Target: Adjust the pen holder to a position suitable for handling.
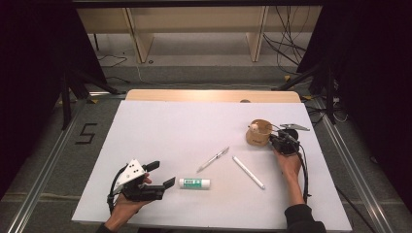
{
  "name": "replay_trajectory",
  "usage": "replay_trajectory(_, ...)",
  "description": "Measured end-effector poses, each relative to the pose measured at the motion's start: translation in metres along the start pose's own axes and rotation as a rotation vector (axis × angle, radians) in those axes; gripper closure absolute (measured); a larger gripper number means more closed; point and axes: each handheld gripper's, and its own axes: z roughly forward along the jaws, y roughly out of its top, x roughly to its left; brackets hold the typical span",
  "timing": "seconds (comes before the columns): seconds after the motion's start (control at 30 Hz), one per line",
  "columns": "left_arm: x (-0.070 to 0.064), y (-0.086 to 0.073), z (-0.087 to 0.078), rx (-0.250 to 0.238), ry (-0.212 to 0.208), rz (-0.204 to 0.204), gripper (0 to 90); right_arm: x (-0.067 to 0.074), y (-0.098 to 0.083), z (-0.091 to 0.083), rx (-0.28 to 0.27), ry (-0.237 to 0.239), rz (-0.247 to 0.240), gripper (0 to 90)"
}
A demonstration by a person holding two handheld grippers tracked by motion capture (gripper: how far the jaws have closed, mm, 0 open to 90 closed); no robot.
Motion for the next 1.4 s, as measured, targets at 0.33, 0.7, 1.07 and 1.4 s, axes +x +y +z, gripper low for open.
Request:
replay_trajectory(0.33,0.000,0.000,-0.001,-0.001,0.000,0.002,15.7,0.028,0.007,0.012,0.021,0.023,-0.034,90.0)
replay_trajectory(0.7,0.000,0.001,-0.001,-0.003,0.000,0.003,15.7,0.053,0.011,0.021,0.038,0.049,-0.059,90.0)
replay_trajectory(1.07,0.000,0.001,-0.001,-0.002,0.002,0.001,15.7,0.080,0.016,0.030,0.052,0.077,-0.094,90.0)
replay_trajectory(1.4,0.000,0.001,-0.002,-0.005,0.000,0.000,15.7,0.111,0.020,0.040,0.060,0.114,-0.128,90.0)
